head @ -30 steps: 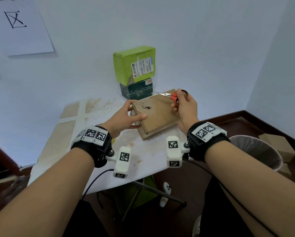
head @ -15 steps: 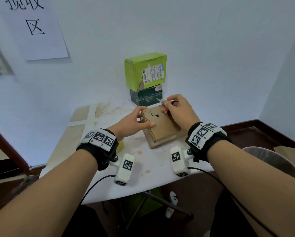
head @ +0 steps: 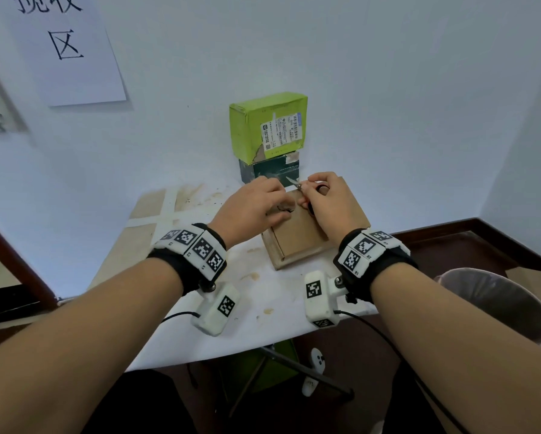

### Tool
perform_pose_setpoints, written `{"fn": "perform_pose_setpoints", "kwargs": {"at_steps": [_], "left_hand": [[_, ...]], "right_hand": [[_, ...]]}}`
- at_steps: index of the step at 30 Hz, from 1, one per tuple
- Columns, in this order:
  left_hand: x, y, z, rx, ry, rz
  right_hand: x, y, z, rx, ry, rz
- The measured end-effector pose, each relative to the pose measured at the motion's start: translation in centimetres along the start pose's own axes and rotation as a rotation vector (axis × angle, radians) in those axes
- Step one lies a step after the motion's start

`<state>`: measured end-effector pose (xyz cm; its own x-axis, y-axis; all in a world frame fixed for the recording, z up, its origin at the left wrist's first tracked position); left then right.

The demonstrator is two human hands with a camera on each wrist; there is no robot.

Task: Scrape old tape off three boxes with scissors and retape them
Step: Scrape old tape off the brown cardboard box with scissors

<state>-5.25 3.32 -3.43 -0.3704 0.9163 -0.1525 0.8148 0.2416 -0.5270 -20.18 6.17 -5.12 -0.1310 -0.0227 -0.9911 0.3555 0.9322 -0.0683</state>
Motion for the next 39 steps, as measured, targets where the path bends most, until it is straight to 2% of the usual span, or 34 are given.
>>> {"fn": "perform_pose_setpoints", "kwargs": {"at_steps": [5, 13, 29, 39], "left_hand": [[0.3, -0.3, 0.4, 0.056, -0.095, 0.019], [0.3, -0.2, 0.8, 0.043, -0.214, 0.098], [0.2, -0.5, 1.4, 0.063, -0.206, 0.072], [0.5, 0.0, 1.6, 0.095, -0.25, 0.147]], "right_hand": [[0.2, -0.1, 0.0, -0.001, -0.015, 0.005], [0.4, -0.5, 0.1, 0.023, -0.039, -0.002], [0.9, -0.9, 0.3, 0.035, -0.053, 0.005], [0.8, -0.8, 0.1, 0.04, -0.015, -0.007]]}}
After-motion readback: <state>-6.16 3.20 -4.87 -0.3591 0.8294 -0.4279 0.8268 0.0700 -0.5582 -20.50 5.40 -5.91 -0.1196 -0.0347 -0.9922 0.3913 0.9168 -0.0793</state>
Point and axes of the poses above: each hand's wrist, its own y-axis away from the middle knuckle, its own z-axis out of the palm, x = y × z, the point moved 4 cm from there along -y, towards the middle knuckle, and after that the axes turned 13 degrees about z, right-handed, at the moved point
